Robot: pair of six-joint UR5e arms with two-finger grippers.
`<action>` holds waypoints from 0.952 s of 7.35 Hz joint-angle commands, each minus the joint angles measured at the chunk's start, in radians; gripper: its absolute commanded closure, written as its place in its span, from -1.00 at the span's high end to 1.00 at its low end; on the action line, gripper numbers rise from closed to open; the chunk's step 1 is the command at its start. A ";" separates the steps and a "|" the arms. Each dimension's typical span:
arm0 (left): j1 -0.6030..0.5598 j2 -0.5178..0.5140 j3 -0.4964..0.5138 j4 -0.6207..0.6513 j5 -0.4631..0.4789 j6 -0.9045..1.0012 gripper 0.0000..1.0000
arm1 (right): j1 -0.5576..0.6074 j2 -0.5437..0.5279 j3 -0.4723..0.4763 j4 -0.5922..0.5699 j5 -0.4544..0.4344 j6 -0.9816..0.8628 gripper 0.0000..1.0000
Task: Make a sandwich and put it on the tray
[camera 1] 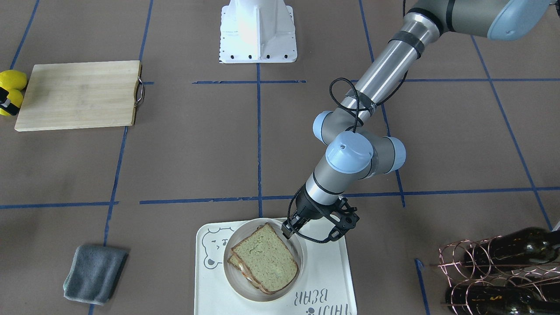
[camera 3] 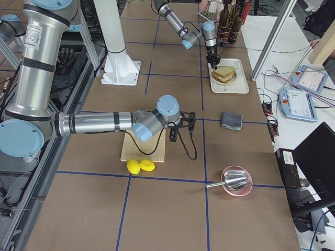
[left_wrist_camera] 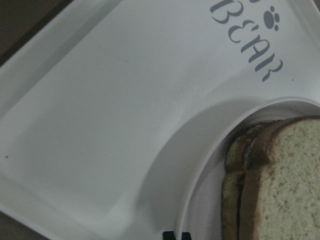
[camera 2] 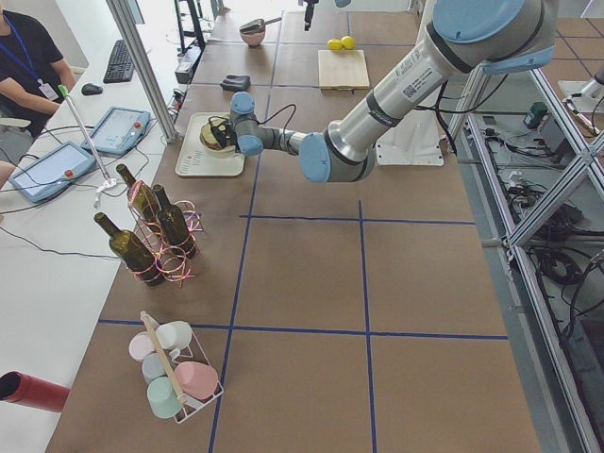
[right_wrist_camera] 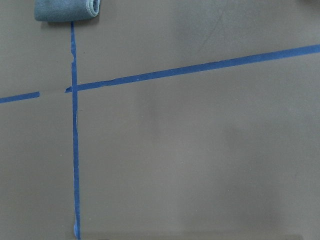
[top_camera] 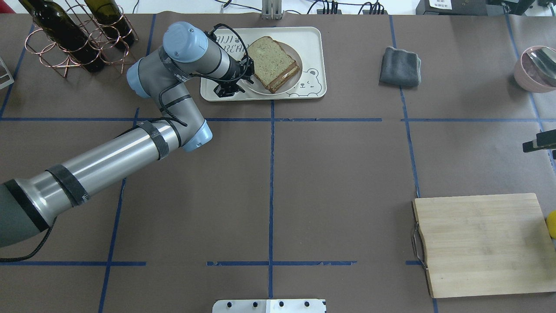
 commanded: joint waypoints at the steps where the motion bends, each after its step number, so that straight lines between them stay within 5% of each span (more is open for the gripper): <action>1: -0.018 0.046 -0.080 0.044 0.001 0.069 1.00 | 0.002 0.000 0.000 0.000 0.000 0.000 1.00; 3: -0.035 0.220 -0.387 0.261 -0.006 0.254 1.00 | 0.013 0.003 0.000 -0.023 0.001 0.002 1.00; 5: -0.043 0.457 -0.662 0.297 -0.038 0.523 1.00 | 0.014 -0.014 -0.006 -0.029 -0.008 -0.012 1.00; 7: -0.164 0.680 -0.836 0.300 -0.181 0.830 1.00 | 0.049 -0.045 -0.008 -0.098 -0.028 -0.201 1.00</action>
